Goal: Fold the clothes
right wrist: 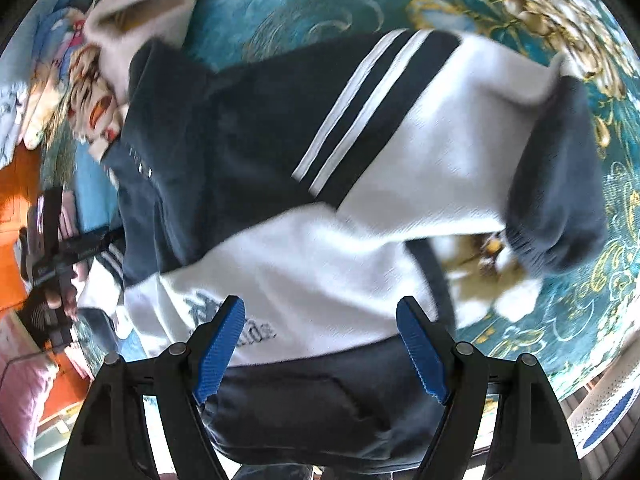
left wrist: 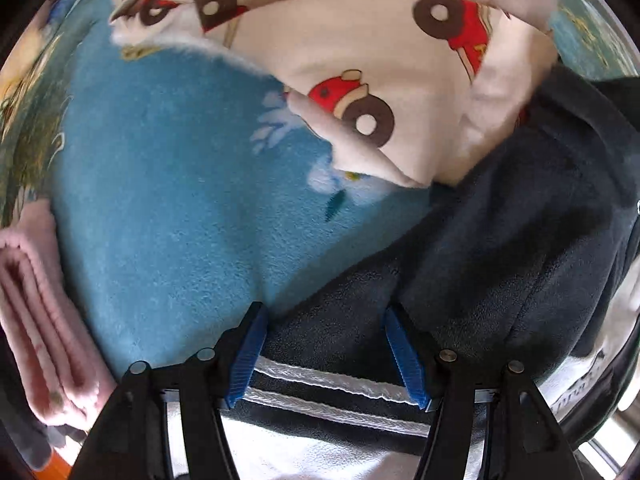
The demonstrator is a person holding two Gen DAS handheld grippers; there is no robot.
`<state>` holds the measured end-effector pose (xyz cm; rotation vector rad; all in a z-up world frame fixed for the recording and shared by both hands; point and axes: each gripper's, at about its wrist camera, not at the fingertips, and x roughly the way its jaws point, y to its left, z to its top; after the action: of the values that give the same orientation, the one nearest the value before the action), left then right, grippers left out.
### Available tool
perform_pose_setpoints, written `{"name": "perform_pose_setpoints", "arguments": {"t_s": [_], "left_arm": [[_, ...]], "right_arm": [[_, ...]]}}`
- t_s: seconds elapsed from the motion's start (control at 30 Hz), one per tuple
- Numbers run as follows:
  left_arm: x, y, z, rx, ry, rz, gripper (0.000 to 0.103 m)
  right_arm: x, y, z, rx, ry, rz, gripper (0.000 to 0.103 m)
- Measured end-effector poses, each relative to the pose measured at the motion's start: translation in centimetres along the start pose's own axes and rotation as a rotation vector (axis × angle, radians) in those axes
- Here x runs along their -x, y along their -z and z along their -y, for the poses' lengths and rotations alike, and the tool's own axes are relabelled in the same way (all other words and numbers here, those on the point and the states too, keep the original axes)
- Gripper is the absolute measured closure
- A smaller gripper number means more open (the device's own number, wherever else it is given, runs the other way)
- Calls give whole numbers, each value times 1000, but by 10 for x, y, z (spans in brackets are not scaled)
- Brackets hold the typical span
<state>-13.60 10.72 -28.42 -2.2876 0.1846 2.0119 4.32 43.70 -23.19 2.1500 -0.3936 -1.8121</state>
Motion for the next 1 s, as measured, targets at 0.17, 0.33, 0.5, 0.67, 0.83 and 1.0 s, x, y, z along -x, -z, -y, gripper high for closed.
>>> {"name": "perform_pose_setpoints", "arguments": {"t_s": [0.17, 0.33, 0.5, 0.67, 0.83, 1.0], "left_arm": [[6, 16, 2, -28, 25, 19, 84], [19, 36, 0, -40, -45, 89, 93], [42, 46, -39, 56, -121, 160, 93], [28, 49, -57, 116, -124, 89, 93], [44, 51, -61, 219, -77, 100, 89], [81, 79, -86, 436, 10, 127, 79]], "right_arm": [[-1, 6, -14, 7, -11, 3, 24], [4, 7, -28, 17, -22, 18, 24], [13, 10, -30, 24, -26, 35, 24], [20, 16, -9, -4, -9, 58, 24], [29, 13, 34, -46, 102, 133, 24], [19, -10, 82, -106, 223, 170, 24]]}}
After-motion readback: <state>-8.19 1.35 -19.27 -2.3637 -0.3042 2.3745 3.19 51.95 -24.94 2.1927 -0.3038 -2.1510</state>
